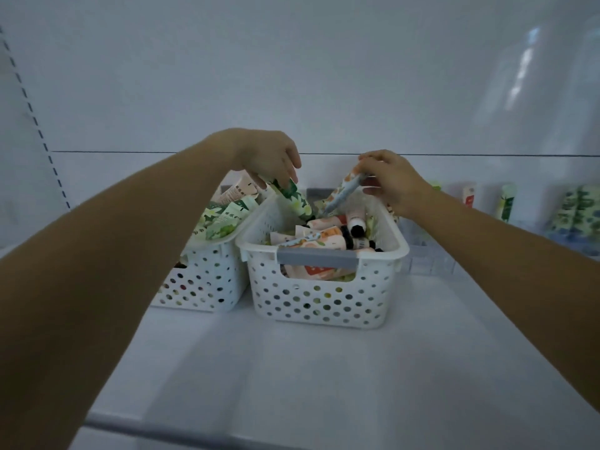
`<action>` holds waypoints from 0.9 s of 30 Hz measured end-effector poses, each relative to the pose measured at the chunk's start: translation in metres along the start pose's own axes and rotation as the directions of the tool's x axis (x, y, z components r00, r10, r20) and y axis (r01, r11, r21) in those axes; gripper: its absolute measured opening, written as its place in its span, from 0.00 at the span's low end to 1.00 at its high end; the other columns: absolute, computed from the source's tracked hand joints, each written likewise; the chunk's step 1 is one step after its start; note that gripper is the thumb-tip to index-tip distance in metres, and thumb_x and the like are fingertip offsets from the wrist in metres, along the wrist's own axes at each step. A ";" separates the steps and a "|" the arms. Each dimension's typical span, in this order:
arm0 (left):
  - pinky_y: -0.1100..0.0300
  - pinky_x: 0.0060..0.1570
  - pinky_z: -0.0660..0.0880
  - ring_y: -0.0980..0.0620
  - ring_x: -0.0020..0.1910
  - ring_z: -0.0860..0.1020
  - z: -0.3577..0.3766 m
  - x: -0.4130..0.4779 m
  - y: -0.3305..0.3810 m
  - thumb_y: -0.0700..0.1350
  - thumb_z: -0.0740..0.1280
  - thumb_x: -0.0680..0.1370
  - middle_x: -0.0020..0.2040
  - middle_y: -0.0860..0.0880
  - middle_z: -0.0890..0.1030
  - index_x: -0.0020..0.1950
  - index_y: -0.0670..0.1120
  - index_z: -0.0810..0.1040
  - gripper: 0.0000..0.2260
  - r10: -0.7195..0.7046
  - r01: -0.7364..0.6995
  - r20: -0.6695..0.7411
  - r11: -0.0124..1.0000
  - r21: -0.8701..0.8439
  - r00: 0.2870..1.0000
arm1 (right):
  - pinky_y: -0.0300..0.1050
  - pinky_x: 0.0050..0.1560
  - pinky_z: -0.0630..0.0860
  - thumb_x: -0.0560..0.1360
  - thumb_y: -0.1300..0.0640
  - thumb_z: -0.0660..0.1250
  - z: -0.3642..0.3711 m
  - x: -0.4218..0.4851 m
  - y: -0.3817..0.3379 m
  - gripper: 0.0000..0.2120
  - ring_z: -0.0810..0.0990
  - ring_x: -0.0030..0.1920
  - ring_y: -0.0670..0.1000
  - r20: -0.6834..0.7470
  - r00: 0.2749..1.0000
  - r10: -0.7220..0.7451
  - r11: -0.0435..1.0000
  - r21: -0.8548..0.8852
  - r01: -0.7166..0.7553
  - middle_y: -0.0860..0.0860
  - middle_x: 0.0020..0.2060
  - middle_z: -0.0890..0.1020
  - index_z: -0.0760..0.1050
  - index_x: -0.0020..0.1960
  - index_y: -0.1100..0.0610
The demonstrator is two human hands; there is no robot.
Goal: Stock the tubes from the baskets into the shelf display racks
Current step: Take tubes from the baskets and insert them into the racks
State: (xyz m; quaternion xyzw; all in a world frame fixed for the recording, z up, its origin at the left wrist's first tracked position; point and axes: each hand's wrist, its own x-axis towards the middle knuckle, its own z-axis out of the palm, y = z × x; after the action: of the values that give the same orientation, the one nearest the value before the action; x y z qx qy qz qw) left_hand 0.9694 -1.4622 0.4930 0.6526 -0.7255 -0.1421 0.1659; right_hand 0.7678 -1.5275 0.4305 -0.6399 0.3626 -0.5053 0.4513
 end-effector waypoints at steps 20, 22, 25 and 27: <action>0.66 0.32 0.78 0.54 0.36 0.78 0.095 0.046 0.198 0.40 0.63 0.79 0.43 0.46 0.79 0.53 0.45 0.70 0.04 0.164 -0.254 -0.208 0.795 -0.551 0.964 | 0.35 0.35 0.70 0.73 0.75 0.56 -0.208 -0.074 0.002 0.18 0.70 0.33 0.47 -0.040 0.987 0.155 0.967 0.212 -0.143 0.54 0.38 0.73 0.71 0.60 0.64; 0.67 0.31 0.77 0.54 0.35 0.78 0.113 0.049 0.221 0.40 0.63 0.79 0.42 0.46 0.78 0.51 0.46 0.70 0.03 0.194 -0.260 -0.179 0.803 -0.537 0.965 | 0.34 0.32 0.67 0.71 0.76 0.58 -0.231 -0.082 0.005 0.21 0.70 0.32 0.46 -0.116 0.982 0.148 0.988 0.060 -0.141 0.53 0.38 0.73 0.71 0.62 0.64; 0.66 0.30 0.77 0.54 0.33 0.77 0.140 0.054 0.254 0.40 0.62 0.79 0.41 0.46 0.77 0.52 0.45 0.70 0.03 0.216 -0.274 -0.169 0.786 -0.555 0.962 | 0.34 0.27 0.70 0.70 0.75 0.61 -0.266 -0.093 0.011 0.23 0.73 0.34 0.48 -0.258 0.961 0.097 0.995 -0.008 -0.103 0.52 0.41 0.74 0.69 0.63 0.61; 0.65 0.30 0.78 0.53 0.33 0.78 0.160 0.057 0.276 0.40 0.61 0.80 0.43 0.45 0.76 0.54 0.43 0.68 0.04 0.177 -0.254 -0.183 0.737 -0.627 0.967 | 0.37 0.30 0.72 0.71 0.72 0.64 -0.291 -0.100 0.013 0.19 0.75 0.34 0.48 -0.332 0.940 0.074 0.997 0.018 -0.072 0.53 0.41 0.75 0.68 0.59 0.59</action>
State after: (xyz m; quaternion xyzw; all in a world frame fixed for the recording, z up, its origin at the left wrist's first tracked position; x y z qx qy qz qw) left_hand 0.6476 -1.4907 0.4686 0.4739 -0.6924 -0.3263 0.4354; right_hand 0.4619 -1.5012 0.4099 -0.5304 0.4554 -0.5900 0.4039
